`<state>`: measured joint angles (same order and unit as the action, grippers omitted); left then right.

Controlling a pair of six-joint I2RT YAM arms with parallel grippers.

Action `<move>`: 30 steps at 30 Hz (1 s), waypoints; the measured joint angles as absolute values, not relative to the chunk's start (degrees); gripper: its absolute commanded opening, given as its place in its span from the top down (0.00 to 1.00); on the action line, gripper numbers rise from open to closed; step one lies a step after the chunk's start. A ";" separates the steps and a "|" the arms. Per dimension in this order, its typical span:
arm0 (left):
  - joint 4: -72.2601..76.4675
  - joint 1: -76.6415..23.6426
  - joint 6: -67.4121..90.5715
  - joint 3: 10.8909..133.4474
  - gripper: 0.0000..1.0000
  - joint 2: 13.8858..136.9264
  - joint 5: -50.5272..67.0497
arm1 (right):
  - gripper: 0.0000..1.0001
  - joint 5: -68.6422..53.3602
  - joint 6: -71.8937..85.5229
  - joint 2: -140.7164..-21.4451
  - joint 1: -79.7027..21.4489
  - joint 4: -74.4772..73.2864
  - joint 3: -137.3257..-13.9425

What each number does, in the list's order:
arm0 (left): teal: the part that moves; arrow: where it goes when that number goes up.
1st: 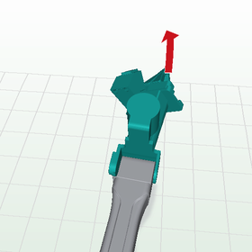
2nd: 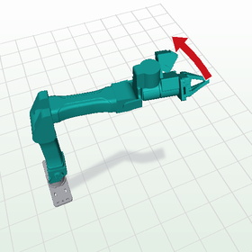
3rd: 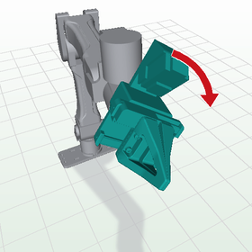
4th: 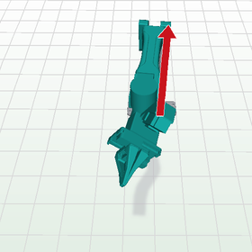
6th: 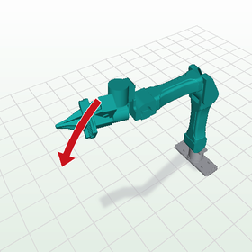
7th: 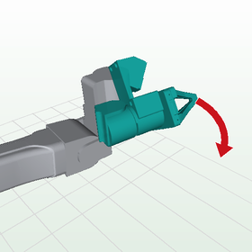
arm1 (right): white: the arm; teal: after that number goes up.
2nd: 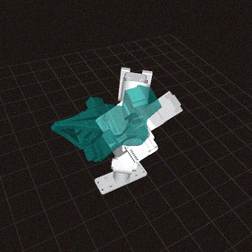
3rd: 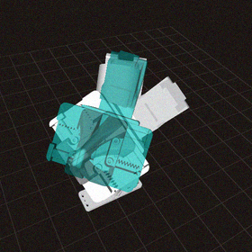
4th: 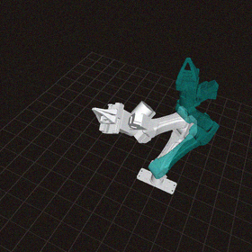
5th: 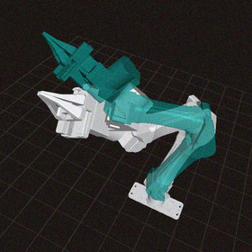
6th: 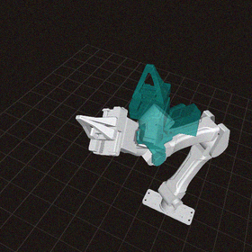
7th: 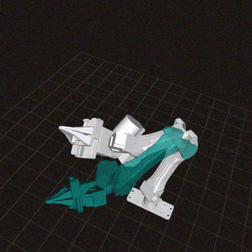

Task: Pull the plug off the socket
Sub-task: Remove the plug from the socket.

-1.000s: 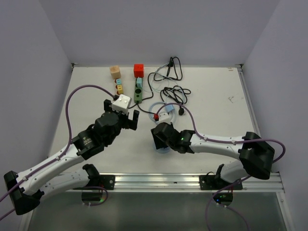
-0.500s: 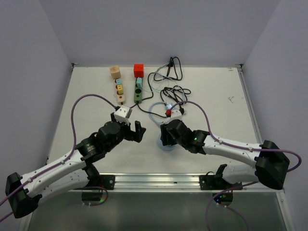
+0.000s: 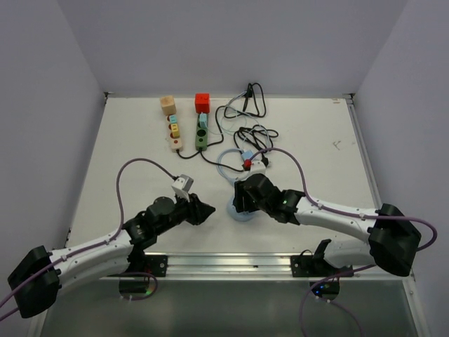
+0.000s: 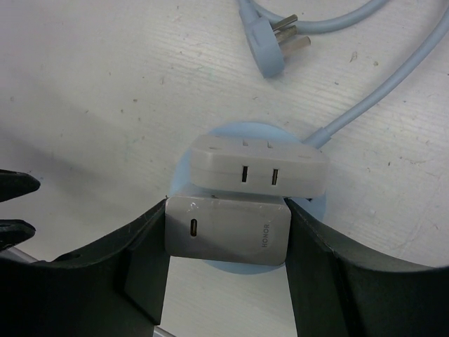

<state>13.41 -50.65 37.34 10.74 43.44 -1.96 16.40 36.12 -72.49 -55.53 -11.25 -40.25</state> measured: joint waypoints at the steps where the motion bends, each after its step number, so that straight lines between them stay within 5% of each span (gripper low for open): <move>1: 15.33 -50.65 37.50 10.74 0.66 44.47 -1.45 | 1.00 16.12 36.14 -72.77 -55.53 -11.09 -40.25; 8: 26.37 -50.70 39.77 10.74 0.91 55.70 2.07 | 1.00 15.03 36.51 -73.63 -55.55 -10.02 -39.79; 18: 39.20 -50.72 42.57 10.59 1.00 66.81 4.14 | 1.00 15.05 36.49 -73.76 -56.53 -8.49 -39.18; 30: 47.46 -50.78 42.96 10.48 1.00 75.94 5.23 | 1.00 16.14 35.55 -74.59 -58.22 -7.66 -39.24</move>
<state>47.46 -50.78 42.96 10.48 75.94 5.23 16.14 35.55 -74.59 -58.22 -7.66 -39.24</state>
